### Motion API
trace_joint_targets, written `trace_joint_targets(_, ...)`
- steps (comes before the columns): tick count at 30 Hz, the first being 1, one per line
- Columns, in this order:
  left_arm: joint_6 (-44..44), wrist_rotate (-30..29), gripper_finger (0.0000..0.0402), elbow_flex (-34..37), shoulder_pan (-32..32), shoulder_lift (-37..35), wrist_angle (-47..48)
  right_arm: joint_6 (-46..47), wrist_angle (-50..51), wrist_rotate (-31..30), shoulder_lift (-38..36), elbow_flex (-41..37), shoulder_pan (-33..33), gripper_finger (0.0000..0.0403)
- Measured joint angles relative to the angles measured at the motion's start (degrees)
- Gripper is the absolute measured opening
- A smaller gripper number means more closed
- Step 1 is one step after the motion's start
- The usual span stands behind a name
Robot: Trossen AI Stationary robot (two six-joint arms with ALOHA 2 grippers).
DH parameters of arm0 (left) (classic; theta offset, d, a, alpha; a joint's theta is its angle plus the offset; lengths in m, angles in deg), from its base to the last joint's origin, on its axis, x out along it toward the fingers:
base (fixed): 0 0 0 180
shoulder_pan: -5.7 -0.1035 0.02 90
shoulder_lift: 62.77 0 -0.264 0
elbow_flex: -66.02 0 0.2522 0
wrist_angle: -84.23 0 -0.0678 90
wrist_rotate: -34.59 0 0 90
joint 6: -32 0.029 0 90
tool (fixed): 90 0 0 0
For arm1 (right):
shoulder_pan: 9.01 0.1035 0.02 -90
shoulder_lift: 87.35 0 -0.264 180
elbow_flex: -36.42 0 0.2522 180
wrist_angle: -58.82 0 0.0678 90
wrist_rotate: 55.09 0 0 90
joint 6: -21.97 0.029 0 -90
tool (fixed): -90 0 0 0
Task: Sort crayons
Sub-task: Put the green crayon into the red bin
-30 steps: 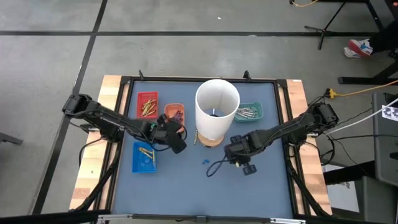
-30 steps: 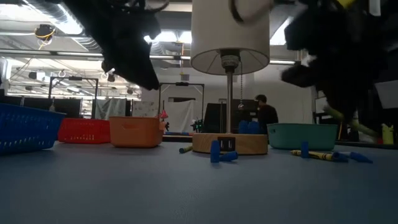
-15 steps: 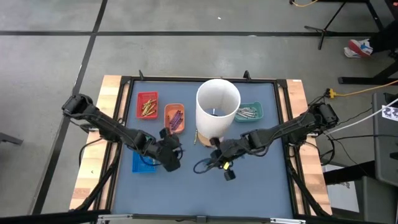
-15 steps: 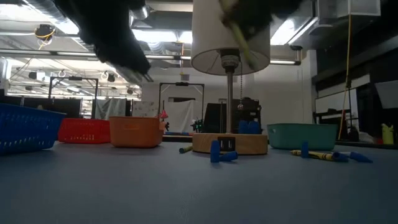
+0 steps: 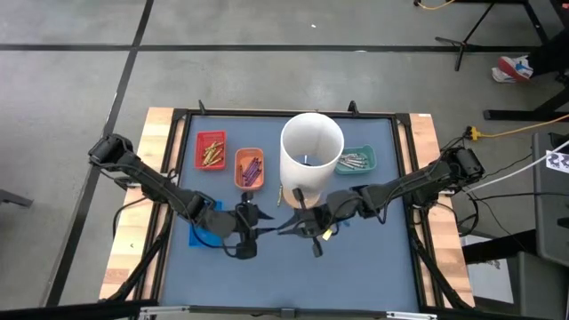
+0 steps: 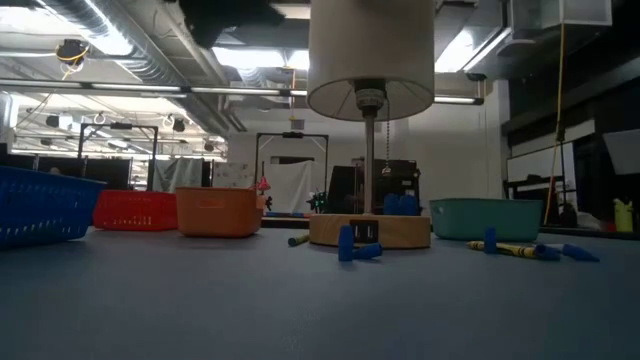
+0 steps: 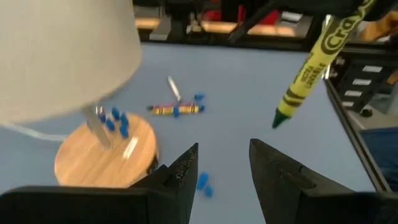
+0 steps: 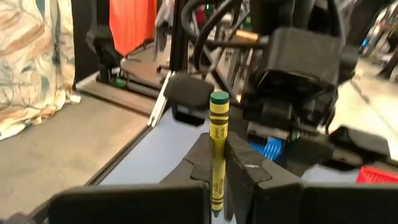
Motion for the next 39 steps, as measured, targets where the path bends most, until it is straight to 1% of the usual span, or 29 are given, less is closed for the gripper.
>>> trace_joint_targets(3,3.44,0.32,0.0128,0.0,-0.03,0.0,-2.48,-0.41,-1.98,0.0,-0.04,0.0,0.0,0.0024)
trace_joint_targets(9,8.17,5.13,0.0128,0.0,-0.03,0.0,-4.84,-0.49,-2.0,-0.02,-0.04,0.0,0.0,0.0024)
trace_joint_targets(11,8.29,5.65,0.0128,0.0,0.0,0.0,-5.06,-0.49,-1.93,-0.06,-0.04,0.0,0.0,0.0024)
trace_joint_targets(18,8.32,5.61,0.0128,0.0,-0.05,0.0,-7.5,-0.76,-2.19,-4.53,-0.04,0.0,0.0,0.0024)
trace_joint_targets(25,8.34,4.96,0.0128,0.0,-0.09,0.0,-11.92,-1.92,-2.27,-4.79,-0.04,0.0,0.02,0.0024)
trace_joint_targets(32,8.34,3.8,0.0127,0.0,-0.09,0.0,-12.24,-1.93,-2.26,-4.81,-0.04,0.0,0.0,0.0024)
trace_joint_targets(35,8.34,3.65,0.0117,0.0,-0.09,0.0,-12.23,-1.91,-2.26,-4.81,-0.04,0.0,0.0,0.0024)
trace_joint_targets(39,8.34,2.76,0.0082,0.0,-0.09,0.0,-12.21,-1.89,-2.26,-4.81,-0.04,0.0,0.0,0.0024)
